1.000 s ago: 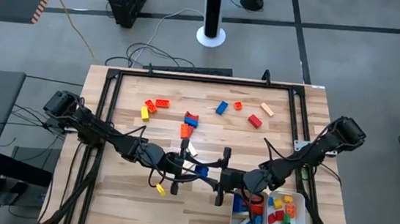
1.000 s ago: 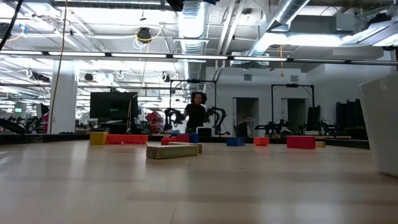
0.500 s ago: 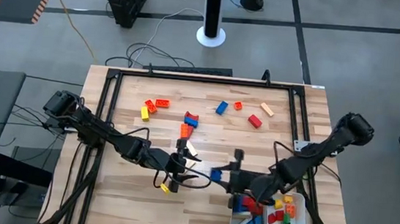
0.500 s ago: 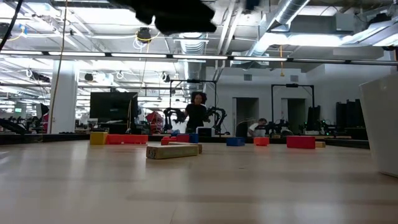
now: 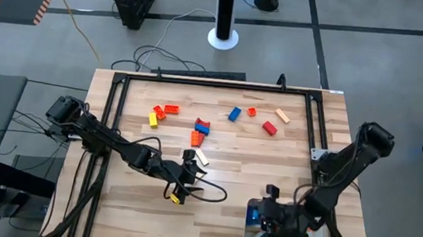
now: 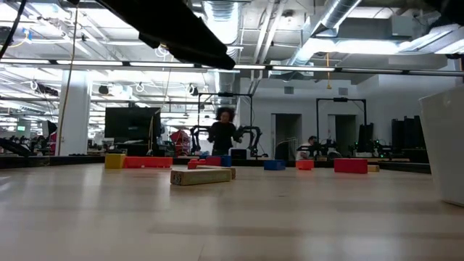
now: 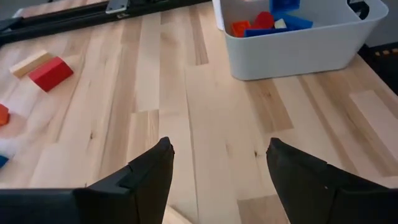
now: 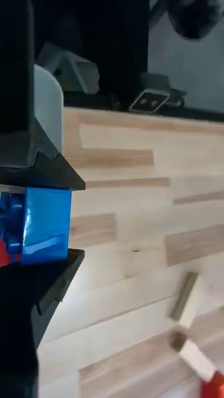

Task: Sort blocks by size
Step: Put the large blue game piece into the gray bin, then put the large light brown wooden block into the gray bin

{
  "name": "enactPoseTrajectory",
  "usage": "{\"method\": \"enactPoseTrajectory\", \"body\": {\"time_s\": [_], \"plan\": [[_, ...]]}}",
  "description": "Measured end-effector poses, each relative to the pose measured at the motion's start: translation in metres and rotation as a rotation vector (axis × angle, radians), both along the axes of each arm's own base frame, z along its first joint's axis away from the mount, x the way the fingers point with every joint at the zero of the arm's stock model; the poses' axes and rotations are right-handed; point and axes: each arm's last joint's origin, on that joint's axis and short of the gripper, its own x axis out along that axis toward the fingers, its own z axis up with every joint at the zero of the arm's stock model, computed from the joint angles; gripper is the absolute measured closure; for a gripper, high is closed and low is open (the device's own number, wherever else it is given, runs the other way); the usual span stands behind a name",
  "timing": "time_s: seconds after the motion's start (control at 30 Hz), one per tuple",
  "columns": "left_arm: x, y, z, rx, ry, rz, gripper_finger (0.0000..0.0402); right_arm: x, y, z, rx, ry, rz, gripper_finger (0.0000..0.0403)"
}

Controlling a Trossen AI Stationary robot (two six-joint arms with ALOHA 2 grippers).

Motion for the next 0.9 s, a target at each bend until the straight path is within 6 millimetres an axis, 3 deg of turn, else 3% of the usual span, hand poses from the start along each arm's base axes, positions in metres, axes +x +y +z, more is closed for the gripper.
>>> {"method": "enactPoseTrajectory", "body": {"time_s": [0.43,0.77,0.9], "plan": [[0.000,0.012,-0.007,-0.063,0.071,0.085,0.0150,-0.010,0.004,-0.008,0.035,0.054,-0.081,0.0176],[-0.003,0.011,-0.012,-0.157,0.120,0.161,0.0150,-0.011,-0.014,-0.013,-0.163,0.056,-0.171,0.0179],[-0.002,0.009,-0.028,-0.177,0.139,0.245,0.0150,-0.012,-0.021,-0.008,-0.266,-0.032,-0.228,0.0179]]}}
